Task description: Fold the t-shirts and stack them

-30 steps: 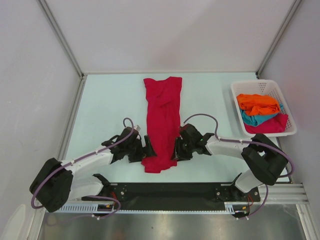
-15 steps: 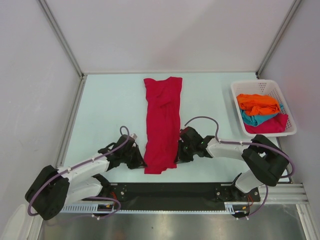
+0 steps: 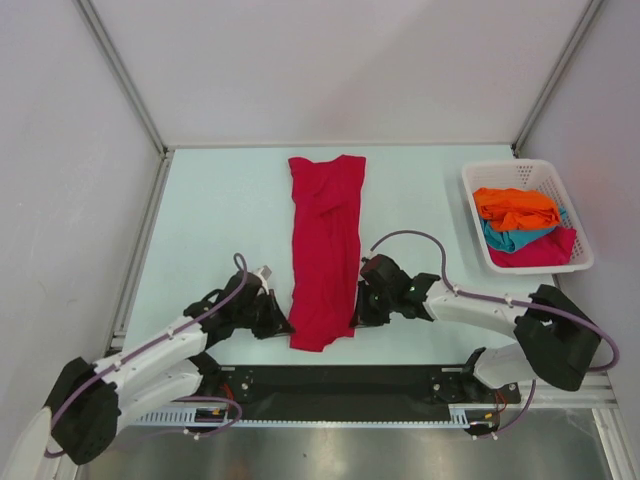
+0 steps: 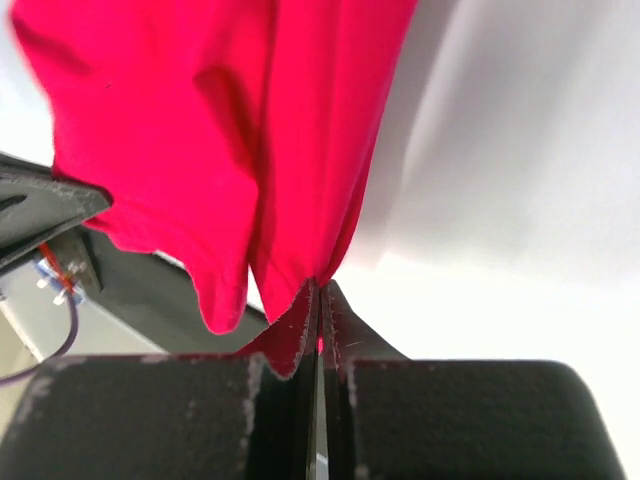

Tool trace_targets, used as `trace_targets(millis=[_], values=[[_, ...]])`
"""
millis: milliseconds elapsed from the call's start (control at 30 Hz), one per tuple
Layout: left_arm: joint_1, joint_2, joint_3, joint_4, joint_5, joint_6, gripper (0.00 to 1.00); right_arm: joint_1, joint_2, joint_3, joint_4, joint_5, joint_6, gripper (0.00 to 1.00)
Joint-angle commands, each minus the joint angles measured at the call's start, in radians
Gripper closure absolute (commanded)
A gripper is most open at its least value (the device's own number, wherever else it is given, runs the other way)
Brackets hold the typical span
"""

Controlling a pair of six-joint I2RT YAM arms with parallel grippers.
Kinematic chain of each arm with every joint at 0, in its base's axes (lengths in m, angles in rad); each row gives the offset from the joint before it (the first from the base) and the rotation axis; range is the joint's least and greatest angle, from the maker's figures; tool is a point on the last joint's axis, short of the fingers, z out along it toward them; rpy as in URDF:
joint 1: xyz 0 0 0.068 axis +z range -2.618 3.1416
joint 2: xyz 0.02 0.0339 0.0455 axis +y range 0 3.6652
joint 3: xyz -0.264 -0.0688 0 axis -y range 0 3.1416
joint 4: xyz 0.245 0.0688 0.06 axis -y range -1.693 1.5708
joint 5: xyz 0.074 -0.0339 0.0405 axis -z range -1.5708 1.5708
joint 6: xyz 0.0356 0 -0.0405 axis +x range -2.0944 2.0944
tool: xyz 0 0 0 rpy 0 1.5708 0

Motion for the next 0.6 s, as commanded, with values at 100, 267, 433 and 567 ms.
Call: trace_targets(millis=[100,267,433,567], values=[[0.001,-0.217,0.034,-0.219,0.024,-0.046,1.0,0.077,-0.145,0.037,-0.156,0.059,0.05,1.0],[0.001,-0.292,0.099,-0.326,0.019,-0.06,1.0,0.124,-0.202,0.044,-0.222,0.084,0.091,1.0],[0.002,-0.223,0.169,-0.31,-0.024,-0.045,1.0,0.115,-0.191,0.084,-0.247,0.123,0.062,1.0],[0.019,-0.059,0.263,-0.233,-0.04,0.013,1.0,0.037,-0.108,0.172,-0.247,0.125,-0.022,1.0]])
